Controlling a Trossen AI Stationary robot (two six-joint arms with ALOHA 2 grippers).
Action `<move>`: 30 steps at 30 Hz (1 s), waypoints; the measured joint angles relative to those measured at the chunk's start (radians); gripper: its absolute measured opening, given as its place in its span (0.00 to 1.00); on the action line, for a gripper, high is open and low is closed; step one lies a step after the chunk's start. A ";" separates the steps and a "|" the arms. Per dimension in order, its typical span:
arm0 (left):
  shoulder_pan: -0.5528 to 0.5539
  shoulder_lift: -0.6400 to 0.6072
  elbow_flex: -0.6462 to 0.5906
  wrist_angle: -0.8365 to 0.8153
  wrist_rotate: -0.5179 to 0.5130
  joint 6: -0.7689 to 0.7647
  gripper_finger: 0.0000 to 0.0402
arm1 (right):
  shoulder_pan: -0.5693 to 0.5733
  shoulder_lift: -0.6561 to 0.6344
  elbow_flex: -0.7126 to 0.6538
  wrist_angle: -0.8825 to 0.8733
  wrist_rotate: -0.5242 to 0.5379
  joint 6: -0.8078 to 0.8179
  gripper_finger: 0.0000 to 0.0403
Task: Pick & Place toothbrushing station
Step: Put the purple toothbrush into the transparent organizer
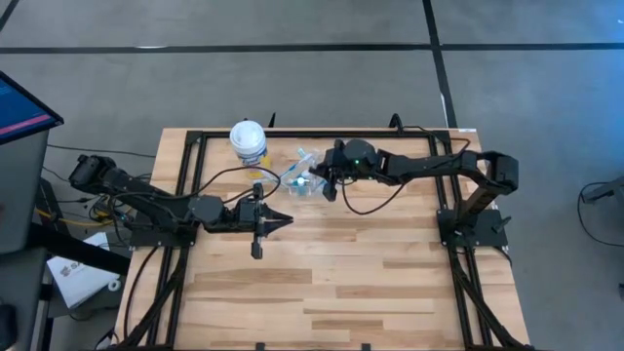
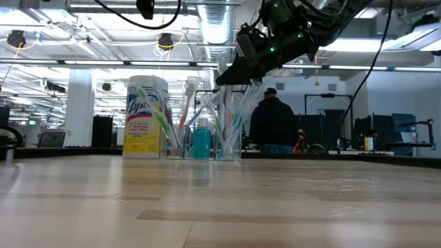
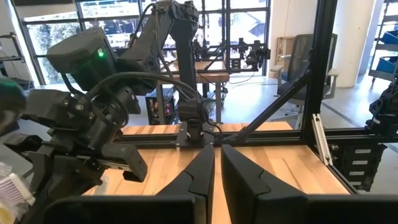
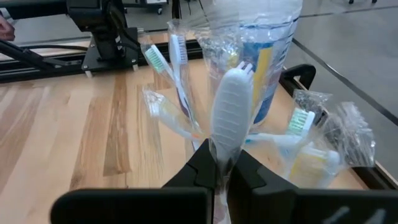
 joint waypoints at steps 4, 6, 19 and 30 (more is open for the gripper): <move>0.000 0.000 0.000 0.000 0.000 0.000 0.05 | 0.000 0.007 0.000 -0.004 0.000 0.000 0.01; 0.000 0.000 0.000 0.000 0.000 0.000 0.05 | 0.000 0.007 0.000 -0.003 0.000 0.000 0.01; 0.000 0.000 0.000 0.000 0.000 0.000 0.05 | 0.000 0.010 0.000 -0.026 0.000 -0.003 0.02; 0.000 0.000 0.000 0.000 0.000 0.000 0.05 | 0.000 0.010 0.000 -0.030 0.000 -0.003 0.03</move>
